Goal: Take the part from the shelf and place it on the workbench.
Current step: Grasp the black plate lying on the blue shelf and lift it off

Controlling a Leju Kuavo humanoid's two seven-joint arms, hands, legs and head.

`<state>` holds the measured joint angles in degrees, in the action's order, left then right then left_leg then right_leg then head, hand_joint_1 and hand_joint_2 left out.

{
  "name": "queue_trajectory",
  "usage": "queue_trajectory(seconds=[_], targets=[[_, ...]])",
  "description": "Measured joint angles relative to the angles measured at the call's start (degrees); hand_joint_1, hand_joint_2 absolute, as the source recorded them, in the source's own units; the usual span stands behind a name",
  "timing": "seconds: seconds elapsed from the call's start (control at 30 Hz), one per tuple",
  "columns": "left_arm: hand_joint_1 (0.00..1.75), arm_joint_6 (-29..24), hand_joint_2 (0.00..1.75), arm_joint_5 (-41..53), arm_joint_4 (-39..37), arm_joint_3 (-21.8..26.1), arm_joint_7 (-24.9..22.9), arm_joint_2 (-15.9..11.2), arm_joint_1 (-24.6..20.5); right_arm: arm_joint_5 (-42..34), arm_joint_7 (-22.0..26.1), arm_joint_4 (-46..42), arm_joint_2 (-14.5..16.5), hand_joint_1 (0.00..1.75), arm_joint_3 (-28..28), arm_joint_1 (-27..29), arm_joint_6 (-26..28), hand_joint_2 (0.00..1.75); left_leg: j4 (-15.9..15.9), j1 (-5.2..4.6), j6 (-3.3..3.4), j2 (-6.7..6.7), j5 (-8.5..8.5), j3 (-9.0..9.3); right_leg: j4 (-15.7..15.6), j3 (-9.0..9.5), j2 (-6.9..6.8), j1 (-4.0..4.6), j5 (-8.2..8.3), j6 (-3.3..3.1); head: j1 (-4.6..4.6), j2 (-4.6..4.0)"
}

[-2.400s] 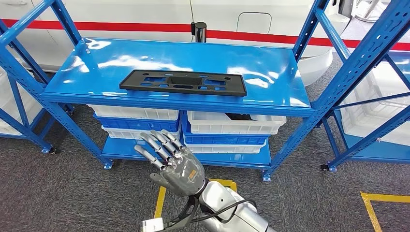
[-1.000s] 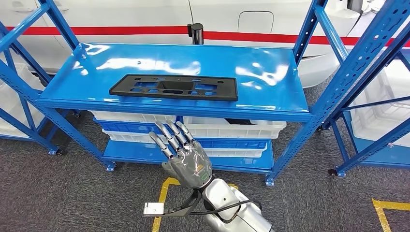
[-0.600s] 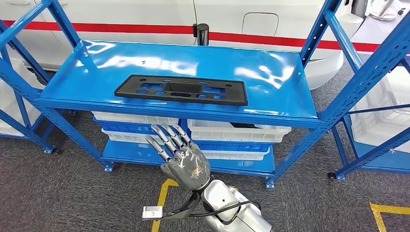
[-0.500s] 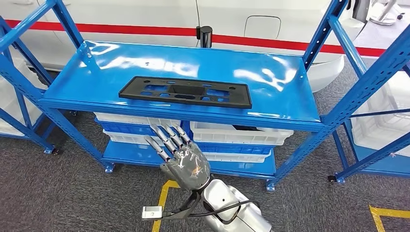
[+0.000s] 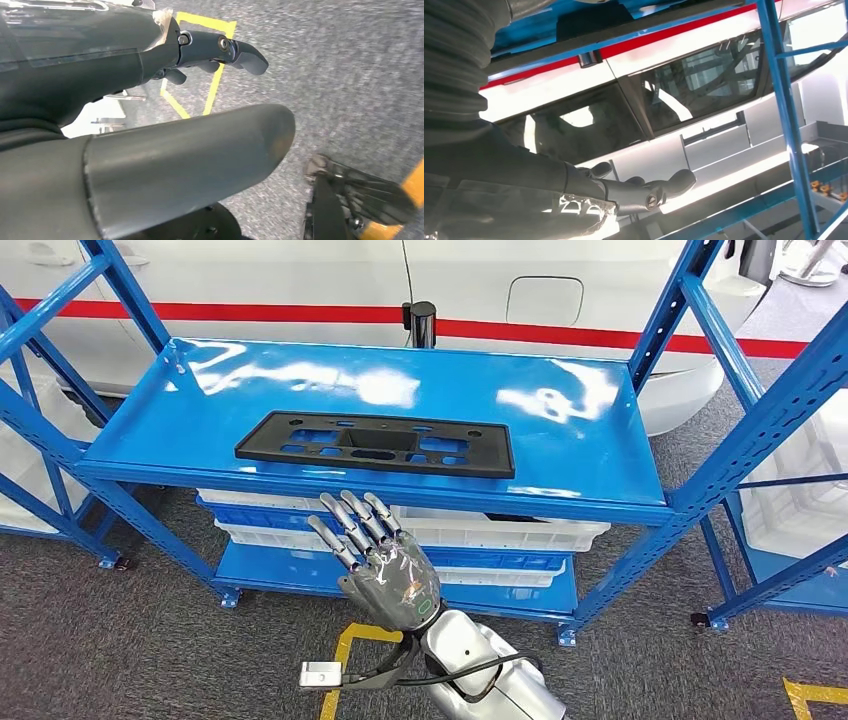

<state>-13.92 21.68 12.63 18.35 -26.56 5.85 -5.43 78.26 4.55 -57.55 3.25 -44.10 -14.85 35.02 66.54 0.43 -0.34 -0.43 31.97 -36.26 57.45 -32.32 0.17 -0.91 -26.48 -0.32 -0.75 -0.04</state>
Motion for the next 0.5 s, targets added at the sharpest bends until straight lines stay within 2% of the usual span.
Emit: queue_trajectory(seconds=[0.03,0.07,0.1,0.13,0.2,0.23,0.27,0.4,0.43,0.47,0.5], targets=[[0.0,-0.01,0.0,0.0,-0.01,0.01,0.0,0.01,0.08,0.12,-0.19,-0.01,-0.01,0.0,0.13,0.05,0.03,1.75,3.93,0.19,-0.29,0.05,1.27,-2.38,0.01,0.12,-0.01,0.01,-0.15,-0.17,0.01,0.0],[0.0,-0.03,0.0,0.0,-0.02,0.03,0.0,0.01,0.18,0.25,-0.33,-0.02,-0.05,0.0,0.25,0.1,0.03,1.75,6.74,0.36,-0.52,0.09,1.73,-4.37,0.02,0.25,0.0,0.02,-0.3,-0.26,0.02,0.0],[0.0,-0.05,0.0,0.0,-0.03,0.05,0.0,0.01,0.28,0.37,-0.4,-0.03,-0.1,0.0,0.38,0.16,0.0,1.75,7.56,0.52,-0.66,0.16,1.08,-5.42,0.03,0.43,0.06,-0.01,-0.49,-0.25,0.01,0.0],[0.0,-0.08,0.0,0.0,-0.03,0.09,0.0,-0.01,0.36,0.53,-0.46,-0.04,-0.14,0.0,0.5,0.21,-0.03,1.75,6.22,0.69,-0.74,0.23,-0.61,-5.36,0.03,0.71,0.13,-0.06,-0.72,-0.16,0.02,0.0],[0.0,-0.14,0.0,0.0,-0.04,0.19,0.0,-0.03,0.4,0.92,-0.64,-0.1,-0.17,0.0,0.85,0.27,-0.08,1.75,-1.06,0.98,-0.8,0.55,-5.23,-2.52,0.02,1.5,0.24,-0.12,-1.36,0.35,0.01,0.0],[0.0,-0.16,0.0,0.0,-0.04,0.23,0.01,-0.02,0.37,1.16,-0.75,-0.2,-0.19,0.0,1.05,0.27,-0.09,1.75,-4.55,0.93,-0.71,0.67,-6.63,-0.81,0.05,1.79,0.27,-0.01,-1.71,0.72,0.01,0.0],[0.0,-0.17,0.0,0.0,-0.05,0.27,0.01,0.02,0.33,1.38,-0.86,-0.33,-0.21,0.0,1.26,0.25,-0.09,1.75,-6.88,0.81,-0.5,0.77,-7.27,0.37,0.02,1.97,0.27,0.12,-1.99,1.09,-0.02,0.0],[0.0,-0.11,0.0,0.09,-0.06,0.4,0.01,0.11,0.35,2.08,-1.29,-1.02,-0.44,0.0,1.86,0.26,-0.31,1.75,-8.33,0.19,1.1,0.58,-6.95,1.33,-0.07,2.08,0.22,0.25,-2.65,2.37,-0.04,0.0],[0.0,-0.09,0.0,0.14,-0.06,0.49,0.0,0.11,0.35,2.24,-1.4,-1.21,-0.55,0.0,1.99,0.23,-0.39,1.75,-8.55,0.17,1.59,0.56,-6.93,1.59,1.05,1.61,0.19,0.23,-3.22,2.5,-0.07,0.0],[0.0,-0.05,0.0,0.19,-0.06,0.58,0.01,0.1,0.33,2.39,-1.47,-1.35,-0.66,0.0,2.15,0.21,-0.46,1.75,-8.75,0.17,2.06,0.57,-6.88,1.89,3.51,0.36,0.18,0.21,-4.25,2.42,-0.08,0.0],[0.0,0.0,0.0,0.27,-0.06,0.67,0.01,0.08,0.32,2.53,-1.5,-1.42,-0.83,0.0,2.32,0.24,-0.51,1.75,-8.81,0.1,2.44,0.57,-6.72,2.09,7.28,-1.66,0.17,0.19,-5.59,2.16,-0.11,0.0]])
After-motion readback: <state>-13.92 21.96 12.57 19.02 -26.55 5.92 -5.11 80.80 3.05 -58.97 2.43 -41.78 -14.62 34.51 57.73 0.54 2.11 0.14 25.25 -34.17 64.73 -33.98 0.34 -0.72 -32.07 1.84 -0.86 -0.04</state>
